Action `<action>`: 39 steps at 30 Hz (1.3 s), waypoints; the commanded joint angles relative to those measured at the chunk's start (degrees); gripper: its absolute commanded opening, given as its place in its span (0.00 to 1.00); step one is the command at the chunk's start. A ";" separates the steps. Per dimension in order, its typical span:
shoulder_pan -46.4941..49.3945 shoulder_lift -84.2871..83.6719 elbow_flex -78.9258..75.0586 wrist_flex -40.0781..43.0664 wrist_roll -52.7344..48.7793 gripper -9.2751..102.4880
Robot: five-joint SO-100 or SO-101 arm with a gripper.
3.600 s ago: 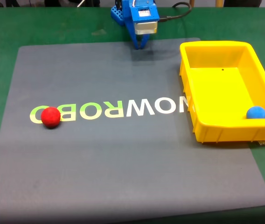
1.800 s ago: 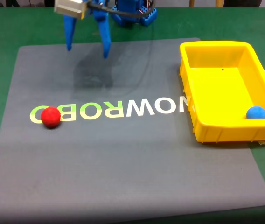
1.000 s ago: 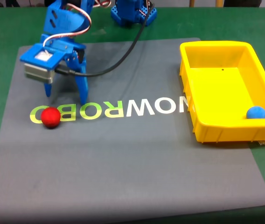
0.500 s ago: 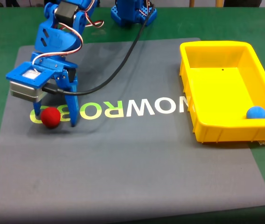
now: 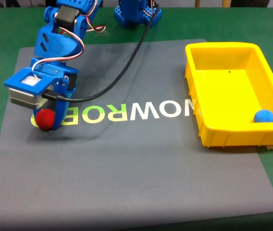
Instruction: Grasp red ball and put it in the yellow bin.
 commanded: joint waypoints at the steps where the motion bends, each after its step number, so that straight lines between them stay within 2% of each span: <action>1: -0.09 1.49 -4.04 0.35 0.26 0.08; 13: -1.58 4.92 -4.48 0.35 1.76 0.08; 21: -6.42 14.15 -6.06 0.53 5.27 0.08; 34: -25.75 34.01 -4.31 10.99 11.07 0.08; 39: -35.51 40.52 2.02 11.34 11.25 0.08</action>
